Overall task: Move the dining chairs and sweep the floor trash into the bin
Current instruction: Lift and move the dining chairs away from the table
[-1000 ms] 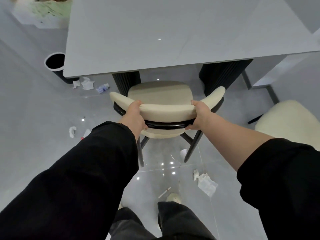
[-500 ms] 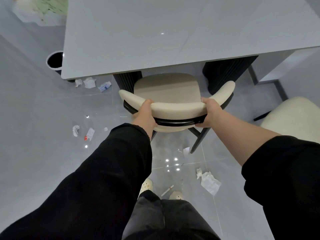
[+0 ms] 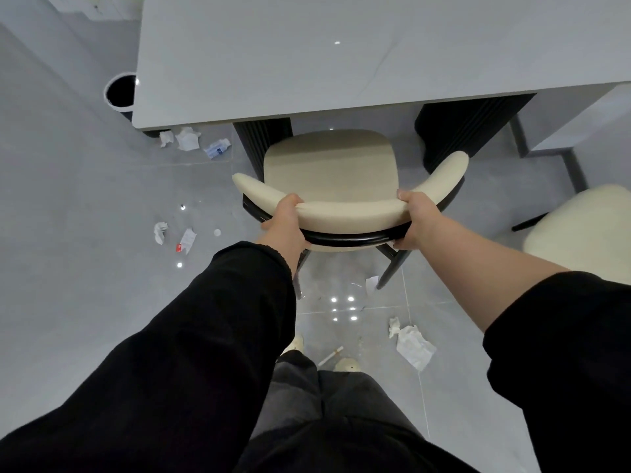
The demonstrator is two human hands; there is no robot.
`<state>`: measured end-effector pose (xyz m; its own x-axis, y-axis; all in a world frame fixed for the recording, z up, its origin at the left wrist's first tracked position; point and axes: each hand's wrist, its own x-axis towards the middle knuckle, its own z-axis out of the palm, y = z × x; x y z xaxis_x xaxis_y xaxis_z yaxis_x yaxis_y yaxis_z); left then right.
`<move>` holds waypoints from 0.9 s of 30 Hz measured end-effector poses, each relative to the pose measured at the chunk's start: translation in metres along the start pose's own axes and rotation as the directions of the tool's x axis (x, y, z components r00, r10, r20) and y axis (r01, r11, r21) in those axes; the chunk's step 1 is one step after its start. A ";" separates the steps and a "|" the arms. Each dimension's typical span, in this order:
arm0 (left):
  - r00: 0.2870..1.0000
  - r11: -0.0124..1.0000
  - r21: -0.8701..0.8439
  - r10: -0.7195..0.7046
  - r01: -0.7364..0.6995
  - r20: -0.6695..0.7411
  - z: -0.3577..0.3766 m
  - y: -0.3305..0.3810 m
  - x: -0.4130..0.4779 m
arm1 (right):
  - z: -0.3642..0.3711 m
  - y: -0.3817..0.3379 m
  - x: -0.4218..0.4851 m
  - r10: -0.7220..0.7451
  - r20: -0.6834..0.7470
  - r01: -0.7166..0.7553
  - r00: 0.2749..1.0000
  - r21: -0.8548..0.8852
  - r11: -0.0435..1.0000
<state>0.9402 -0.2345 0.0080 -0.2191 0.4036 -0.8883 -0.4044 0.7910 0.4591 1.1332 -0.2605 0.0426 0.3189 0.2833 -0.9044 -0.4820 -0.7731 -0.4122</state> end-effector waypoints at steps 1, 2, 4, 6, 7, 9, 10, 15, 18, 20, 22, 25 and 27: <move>1.000 1.000 0.002 0.005 -0.005 -0.017 -0.006 0.002 -0.002 | 0.004 0.001 -0.005 0.002 0.003 -0.002 1.000 -0.014 1.000; 0.999 1.000 0.002 0.010 -0.010 -0.034 -0.012 0.004 -0.002 | 0.008 0.002 -0.009 0.005 0.003 -0.005 1.000 -0.024 1.000; 0.998 1.000 0.012 0.010 -0.009 -0.070 -0.024 0.008 -0.004 | 0.017 0.007 -0.018 0.011 0.000 -0.011 1.000 -0.028 1.000; 0.995 1.000 0.020 0.012 -0.010 -0.102 -0.038 0.011 -0.005 | 0.028 0.016 -0.024 0.014 0.008 -0.013 1.000 -0.042 0.999; 0.994 1.000 0.015 0.019 -0.018 -0.105 -0.045 0.011 -0.003 | 0.033 0.023 -0.026 0.013 0.024 -0.012 1.000 -0.047 0.999; 0.994 0.999 0.021 0.037 -0.035 -0.099 -0.058 0.011 -0.001 | 0.040 0.036 -0.029 0.003 0.056 -0.001 0.998 -0.045 0.999; 0.994 0.999 0.009 0.044 -0.043 -0.101 -0.066 0.011 0.001 | 0.044 0.042 -0.030 0.000 0.072 0.002 0.997 -0.033 0.999; 0.997 0.999 -0.016 0.050 -0.051 -0.062 -0.089 -0.001 0.007 | 0.046 0.071 -0.031 0.013 0.127 -0.008 0.992 -0.037 0.999; 0.998 0.999 -0.026 0.042 -0.043 -0.047 -0.098 -0.011 0.013 | 0.041 0.082 -0.028 0.030 0.124 -0.028 0.992 -0.018 0.999; 0.999 1.000 0.007 0.013 -0.012 -0.037 -0.107 -0.021 0.016 | 0.036 0.091 -0.025 0.045 0.136 -0.041 0.990 -0.032 0.999; 1.000 0.999 0.043 -0.022 0.022 -0.019 -0.113 -0.031 0.015 | 0.029 0.103 -0.020 0.081 0.131 -0.080 0.988 -0.018 0.997; 0.999 0.993 0.108 -0.048 0.049 -0.006 -0.118 -0.040 0.017 | 0.022 0.118 -0.015 0.089 0.122 -0.091 0.988 0.014 0.996; 0.999 0.994 0.101 -0.040 0.041 -0.007 -0.118 -0.041 0.015 | 0.021 0.121 -0.014 0.078 0.129 -0.084 0.989 0.037 0.996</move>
<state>0.8486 -0.3153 -0.0233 -0.2091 0.3678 -0.9061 -0.3214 0.8492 0.4189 1.0532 -0.3461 0.0031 0.1726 0.2925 -0.9406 -0.5373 -0.7724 -0.3388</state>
